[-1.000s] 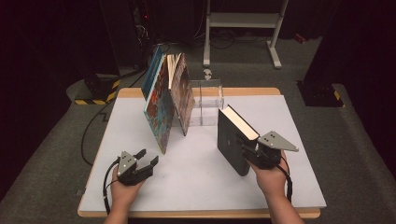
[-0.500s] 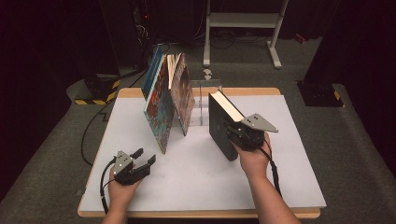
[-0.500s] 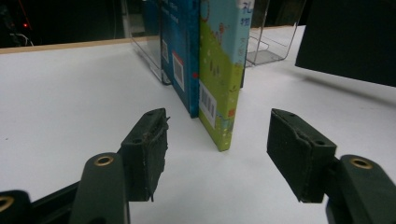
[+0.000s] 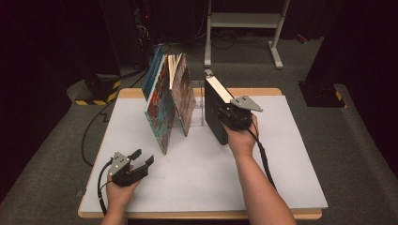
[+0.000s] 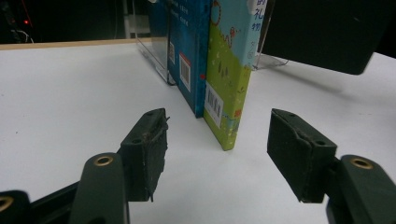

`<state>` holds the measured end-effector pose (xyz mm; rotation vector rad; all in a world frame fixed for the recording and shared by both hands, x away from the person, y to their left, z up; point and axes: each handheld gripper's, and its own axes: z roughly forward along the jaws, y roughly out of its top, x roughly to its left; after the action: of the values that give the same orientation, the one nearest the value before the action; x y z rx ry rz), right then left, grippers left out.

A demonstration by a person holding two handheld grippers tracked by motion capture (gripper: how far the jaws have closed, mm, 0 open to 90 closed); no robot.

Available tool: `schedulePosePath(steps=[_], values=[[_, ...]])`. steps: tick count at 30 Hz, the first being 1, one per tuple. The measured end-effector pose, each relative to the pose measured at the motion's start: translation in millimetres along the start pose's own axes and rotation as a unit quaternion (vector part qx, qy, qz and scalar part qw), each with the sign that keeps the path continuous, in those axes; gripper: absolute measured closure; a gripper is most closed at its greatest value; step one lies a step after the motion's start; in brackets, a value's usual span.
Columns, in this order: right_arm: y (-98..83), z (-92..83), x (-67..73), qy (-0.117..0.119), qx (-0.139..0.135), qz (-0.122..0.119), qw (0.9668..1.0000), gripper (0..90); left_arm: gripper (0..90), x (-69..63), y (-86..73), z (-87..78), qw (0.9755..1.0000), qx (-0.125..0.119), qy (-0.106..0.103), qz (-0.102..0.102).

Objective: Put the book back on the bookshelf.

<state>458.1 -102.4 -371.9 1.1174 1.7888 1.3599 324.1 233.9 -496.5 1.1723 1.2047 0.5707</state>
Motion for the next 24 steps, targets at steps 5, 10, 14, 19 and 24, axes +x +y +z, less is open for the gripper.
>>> schedulePosePath(steps=[5, 10, 14, 19, 24], values=[[2.8, 19.6, -2.7, -0.016, 0.002, -0.001, 0.9999, 53.9, 37.9, -0.1, -0.5, 0.0, 1.0, -0.001, -0.002, -0.006], [5.2, 31.4, -4.0, -0.021, -0.004, -0.001, 0.9998, 53.9, 37.9, 0.2, -0.9, -0.1, 1.0, 0.001, -0.003, -0.008], [9.1, 41.5, -3.8, -0.027, -0.003, -0.004, 0.9996, 53.9, 37.9, -0.3, -1.2, -0.1, 0.9999, 0.001, -0.004, -0.011], [12.2, 54.0, -2.9, -0.03, -0.004, -0.004, 0.9995, 53.9, 37.9, -1.2, -2.0, 0.4, 0.9999, 0.001, -0.006, -0.013], [14.3, 67.2, -2.4, -0.036, -0.002, -0.005, 0.9993, 53.9, 38.0, -0.6, -2.0, -0.3, 0.9999, 0.003, -0.008, -0.014]])
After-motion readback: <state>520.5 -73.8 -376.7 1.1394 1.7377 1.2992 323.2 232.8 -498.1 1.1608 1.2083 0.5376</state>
